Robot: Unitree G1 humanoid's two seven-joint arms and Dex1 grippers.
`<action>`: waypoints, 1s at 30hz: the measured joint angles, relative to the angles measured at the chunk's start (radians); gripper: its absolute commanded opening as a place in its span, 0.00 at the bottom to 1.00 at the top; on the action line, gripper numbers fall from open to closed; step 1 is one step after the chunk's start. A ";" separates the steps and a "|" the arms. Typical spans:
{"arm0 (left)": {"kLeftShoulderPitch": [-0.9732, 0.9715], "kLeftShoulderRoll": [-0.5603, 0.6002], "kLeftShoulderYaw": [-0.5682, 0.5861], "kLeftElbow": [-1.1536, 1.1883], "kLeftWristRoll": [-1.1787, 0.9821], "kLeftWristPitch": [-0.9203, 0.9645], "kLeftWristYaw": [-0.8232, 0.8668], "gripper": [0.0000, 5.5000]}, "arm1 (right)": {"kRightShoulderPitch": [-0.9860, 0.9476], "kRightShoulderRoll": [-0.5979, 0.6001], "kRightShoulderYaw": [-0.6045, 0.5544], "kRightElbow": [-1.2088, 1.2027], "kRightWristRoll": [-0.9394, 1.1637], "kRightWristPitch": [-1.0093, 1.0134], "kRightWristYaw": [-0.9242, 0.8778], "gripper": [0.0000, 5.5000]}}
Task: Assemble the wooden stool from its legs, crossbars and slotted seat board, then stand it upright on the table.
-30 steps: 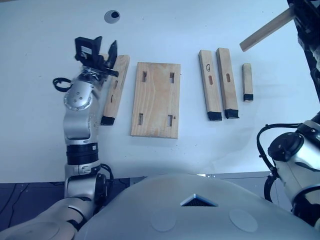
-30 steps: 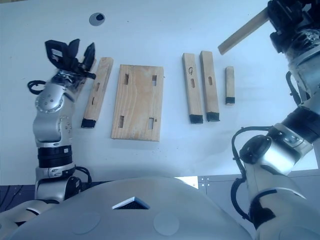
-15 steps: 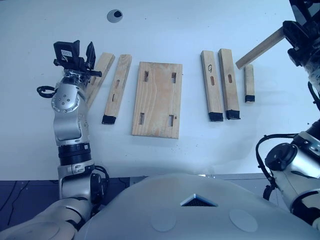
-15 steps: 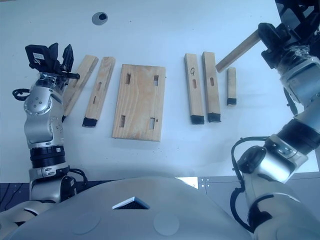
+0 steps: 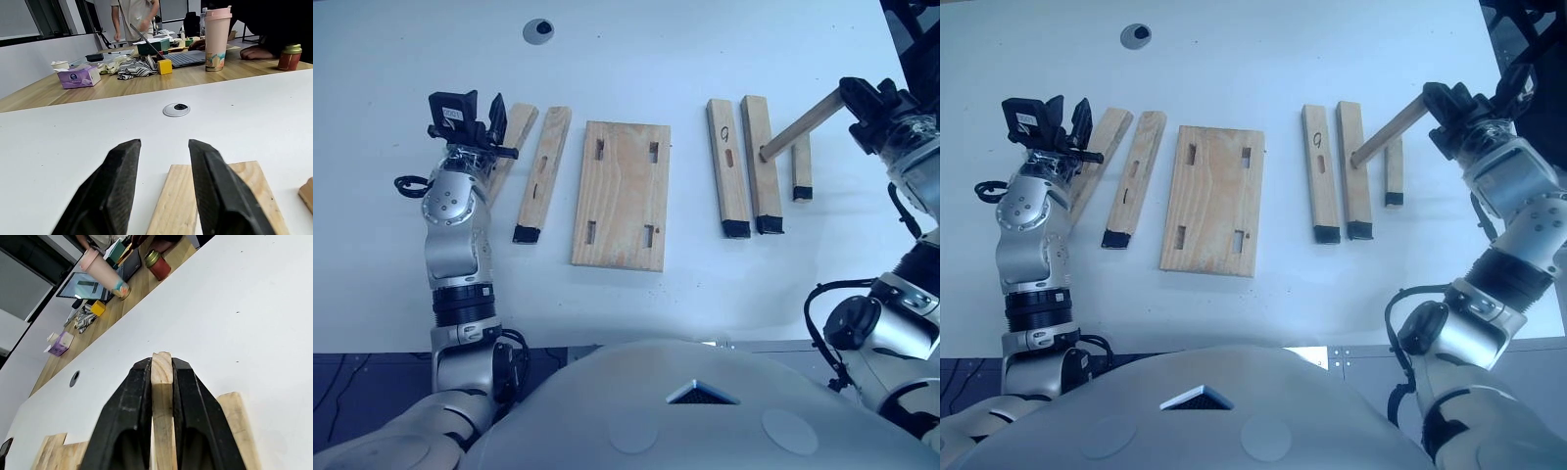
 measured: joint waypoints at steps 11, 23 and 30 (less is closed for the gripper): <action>-0.004 -0.002 -0.034 0.015 0.002 0.000 -0.010 0.32 | 0.053 0.039 0.067 -0.052 -0.043 -0.112 0.023 0.07; -0.004 -0.010 -0.052 0.017 0.007 0.000 -0.017 0.32 | 0.181 0.158 0.164 -0.225 -0.149 -0.295 -0.074 0.07; -0.005 -0.009 -0.060 0.024 0.008 0.000 -0.025 0.32 | 0.211 0.193 0.235 -0.273 -0.230 -0.379 -0.109 0.07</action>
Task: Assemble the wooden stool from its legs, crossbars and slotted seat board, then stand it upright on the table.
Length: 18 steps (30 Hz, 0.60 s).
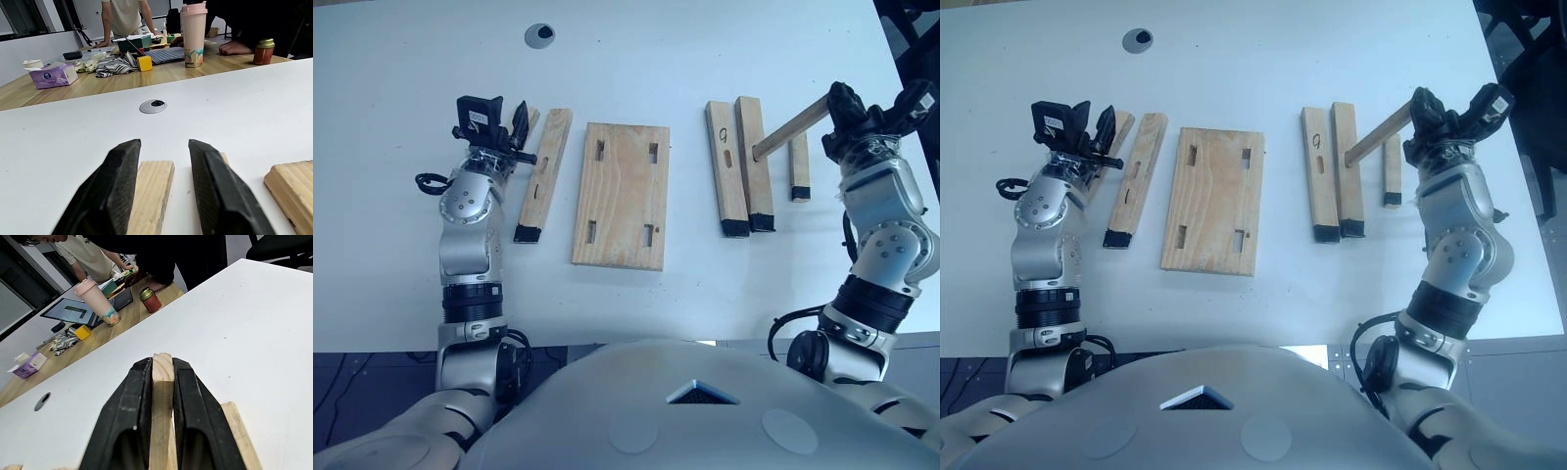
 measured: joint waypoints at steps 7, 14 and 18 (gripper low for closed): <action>-0.010 0.013 -0.004 0.007 0.001 0.002 -0.032 0.32 | 0.084 0.007 0.106 -0.038 -0.121 -0.179 0.029 0.07; -0.038 0.047 -0.008 0.008 0.001 0.018 -0.062 0.32 | 0.180 0.032 0.201 -0.052 -0.261 -0.363 0.105 0.07; -0.040 0.047 -0.012 0.008 0.001 0.026 -0.061 0.32 | 0.199 0.027 0.232 -0.046 -0.319 -0.415 0.136 0.07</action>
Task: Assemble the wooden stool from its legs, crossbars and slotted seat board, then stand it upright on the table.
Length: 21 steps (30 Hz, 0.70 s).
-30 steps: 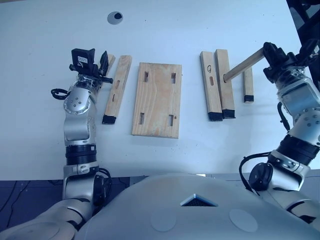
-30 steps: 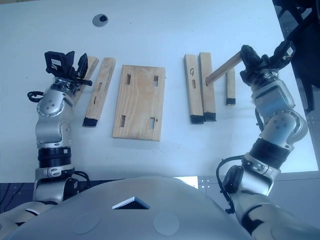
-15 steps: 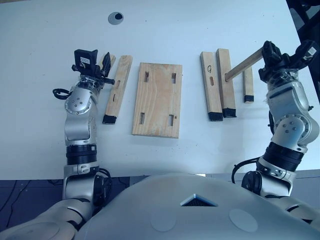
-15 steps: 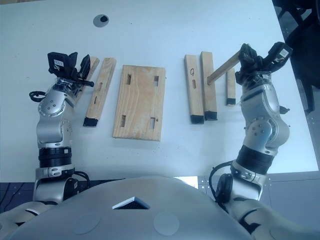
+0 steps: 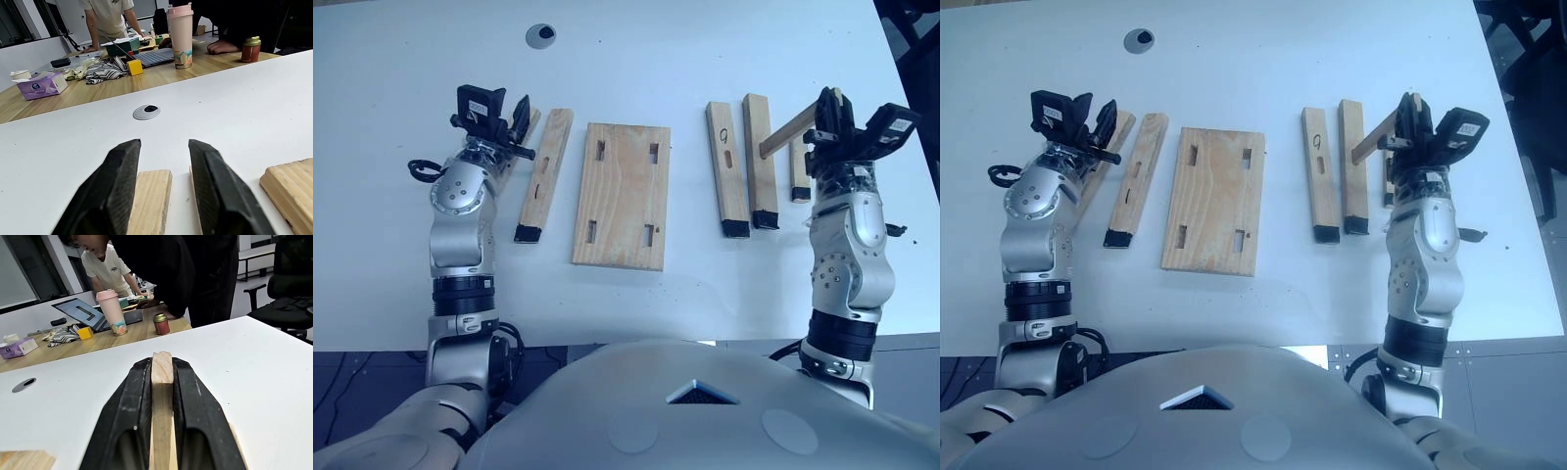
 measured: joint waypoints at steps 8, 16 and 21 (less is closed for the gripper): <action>0.004 -0.027 -0.006 -0.001 0.009 -0.001 0.032 0.32 | -0.037 -0.078 0.051 0.031 -0.093 0.038 0.036 0.07; 0.020 -0.049 -0.007 -0.001 0.013 -0.018 0.045 0.32 | -0.038 -0.124 0.071 0.033 -0.118 0.046 0.073 0.07; 0.026 -0.050 -0.005 0.001 0.014 -0.025 0.051 0.32 | -0.013 -0.158 0.084 0.064 -0.143 0.092 0.110 0.20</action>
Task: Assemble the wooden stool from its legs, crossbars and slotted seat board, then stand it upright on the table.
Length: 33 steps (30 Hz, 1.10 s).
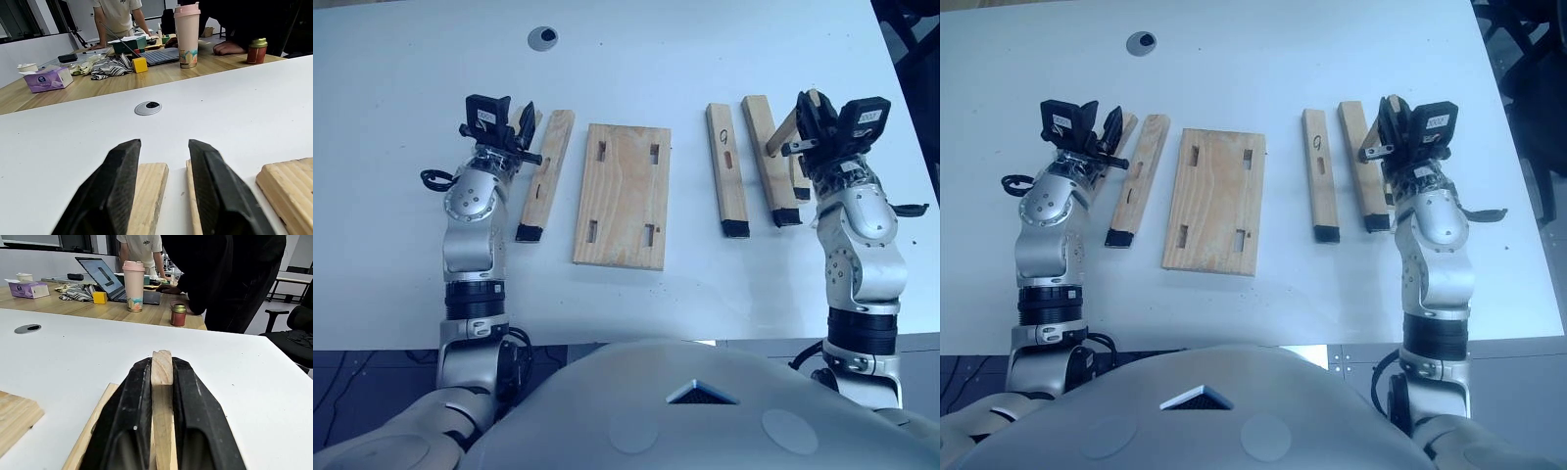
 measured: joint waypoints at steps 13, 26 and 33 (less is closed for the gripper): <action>-0.006 -0.025 0.013 0.026 0.000 -0.040 0.045 0.32 | -0.005 -0.047 0.011 0.069 -0.017 0.224 0.076 0.56; 0.005 -0.050 0.020 0.025 -0.005 -0.066 0.075 0.32 | -0.091 -0.121 0.036 0.082 -0.031 0.408 0.173 0.37; -0.023 -0.081 0.080 -0.177 -0.375 0.010 -0.120 0.48 | -0.346 -0.128 0.007 0.169 0.018 0.488 0.263 0.37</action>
